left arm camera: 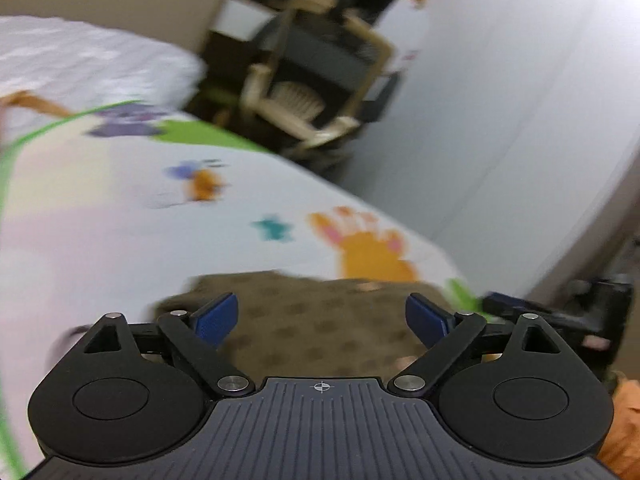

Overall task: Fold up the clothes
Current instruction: 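Press and smooth the folded polka-dot dress flat with both grippers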

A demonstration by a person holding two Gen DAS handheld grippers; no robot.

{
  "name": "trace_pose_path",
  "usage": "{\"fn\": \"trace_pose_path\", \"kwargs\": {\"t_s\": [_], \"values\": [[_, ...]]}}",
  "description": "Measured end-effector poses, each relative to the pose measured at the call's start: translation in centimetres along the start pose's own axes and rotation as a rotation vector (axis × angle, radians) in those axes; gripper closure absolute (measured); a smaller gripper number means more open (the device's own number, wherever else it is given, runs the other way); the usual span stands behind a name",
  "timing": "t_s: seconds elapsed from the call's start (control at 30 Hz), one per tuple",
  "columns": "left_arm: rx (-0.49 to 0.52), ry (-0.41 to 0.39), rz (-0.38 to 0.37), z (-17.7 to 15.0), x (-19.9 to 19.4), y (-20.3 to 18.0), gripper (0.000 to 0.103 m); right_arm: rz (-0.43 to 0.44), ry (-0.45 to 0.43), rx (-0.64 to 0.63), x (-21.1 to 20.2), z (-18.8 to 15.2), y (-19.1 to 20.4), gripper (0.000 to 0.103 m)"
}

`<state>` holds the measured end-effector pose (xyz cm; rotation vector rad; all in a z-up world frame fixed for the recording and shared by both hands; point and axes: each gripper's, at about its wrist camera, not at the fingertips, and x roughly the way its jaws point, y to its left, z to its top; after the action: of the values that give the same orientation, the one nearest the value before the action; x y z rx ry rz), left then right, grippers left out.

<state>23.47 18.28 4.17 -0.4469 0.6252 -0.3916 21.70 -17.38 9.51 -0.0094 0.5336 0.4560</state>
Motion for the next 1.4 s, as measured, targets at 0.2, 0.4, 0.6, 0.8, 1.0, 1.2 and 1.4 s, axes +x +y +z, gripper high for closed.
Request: {"fn": "trace_pose_path", "kwargs": {"t_s": [0.2,0.4,0.6,0.8,1.0,1.2,1.4], "values": [[-0.079,0.078,-0.049,-2.5,5.8,-0.3,0.006,0.161,0.117,0.032,3.5,-1.9,2.7,0.018],[-0.107,0.084,-0.085,-6.3,5.2,1.6,0.006,0.13,0.156,-0.038,3.5,-5.0,3.7,0.014],[-0.121,0.046,-0.043,-6.9,4.1,1.5,0.005,0.085,0.138,-0.06,1.3,-5.5,4.7,0.0],[0.0,0.051,0.061,-7.6,3.9,-0.5,0.005,0.021,0.167,-0.14,0.7,-7.2,5.7,0.0],[0.115,0.059,0.159,-8.3,3.9,-2.4,0.004,0.001,0.193,-0.11,0.7,-7.6,6.0,0.0],[0.094,0.04,0.176,-8.7,2.6,-3.3,0.0,0.005,0.19,-0.123,0.8,-7.8,6.2,0.0],[0.086,0.043,0.208,-9.5,2.6,-3.0,0.0,-0.004,0.169,-0.096,0.2,-7.9,6.1,0.0]]}}
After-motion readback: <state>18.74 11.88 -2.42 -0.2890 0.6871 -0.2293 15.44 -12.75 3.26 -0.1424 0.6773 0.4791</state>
